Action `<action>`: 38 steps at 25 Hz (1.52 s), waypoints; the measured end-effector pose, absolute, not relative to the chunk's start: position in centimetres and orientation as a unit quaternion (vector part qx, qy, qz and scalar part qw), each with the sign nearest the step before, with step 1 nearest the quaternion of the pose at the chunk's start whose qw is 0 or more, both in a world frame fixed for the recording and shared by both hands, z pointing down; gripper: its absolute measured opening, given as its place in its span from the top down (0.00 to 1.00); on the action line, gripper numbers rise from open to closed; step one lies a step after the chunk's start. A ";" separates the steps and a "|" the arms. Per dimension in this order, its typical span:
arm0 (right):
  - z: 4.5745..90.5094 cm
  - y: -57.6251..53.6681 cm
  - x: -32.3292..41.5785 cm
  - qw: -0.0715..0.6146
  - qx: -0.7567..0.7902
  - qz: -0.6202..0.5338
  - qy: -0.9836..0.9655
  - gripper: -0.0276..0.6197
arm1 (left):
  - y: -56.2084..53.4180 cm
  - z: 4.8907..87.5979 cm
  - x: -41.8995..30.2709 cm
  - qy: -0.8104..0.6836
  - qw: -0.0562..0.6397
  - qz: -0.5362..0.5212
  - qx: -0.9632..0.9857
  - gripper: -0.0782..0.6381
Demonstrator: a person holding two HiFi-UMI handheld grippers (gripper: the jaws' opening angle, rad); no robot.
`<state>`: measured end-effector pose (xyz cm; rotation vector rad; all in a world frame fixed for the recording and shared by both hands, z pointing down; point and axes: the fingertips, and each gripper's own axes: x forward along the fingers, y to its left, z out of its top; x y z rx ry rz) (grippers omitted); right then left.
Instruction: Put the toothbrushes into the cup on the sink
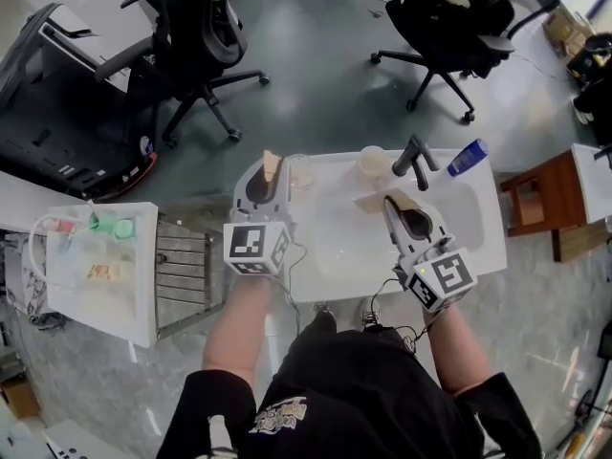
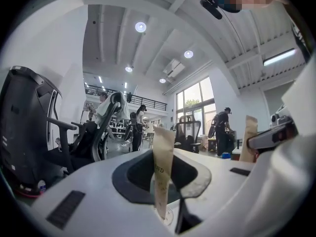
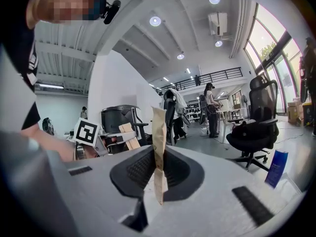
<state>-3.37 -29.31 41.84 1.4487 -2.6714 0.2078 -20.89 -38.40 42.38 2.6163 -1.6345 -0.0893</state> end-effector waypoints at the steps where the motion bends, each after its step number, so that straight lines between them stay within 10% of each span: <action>1: 42.0 -29.4 -3.3 0.049 0.479 0.069 -0.874 0.90 | -38.9 42.9 -21.0 -0.528 0.030 -0.027 0.848 0.80; 38: 42.9 -29.8 -3.2 0.061 0.505 0.083 -0.857 0.90 | -42.0 52.1 -22.1 -0.542 0.092 0.029 0.835 0.66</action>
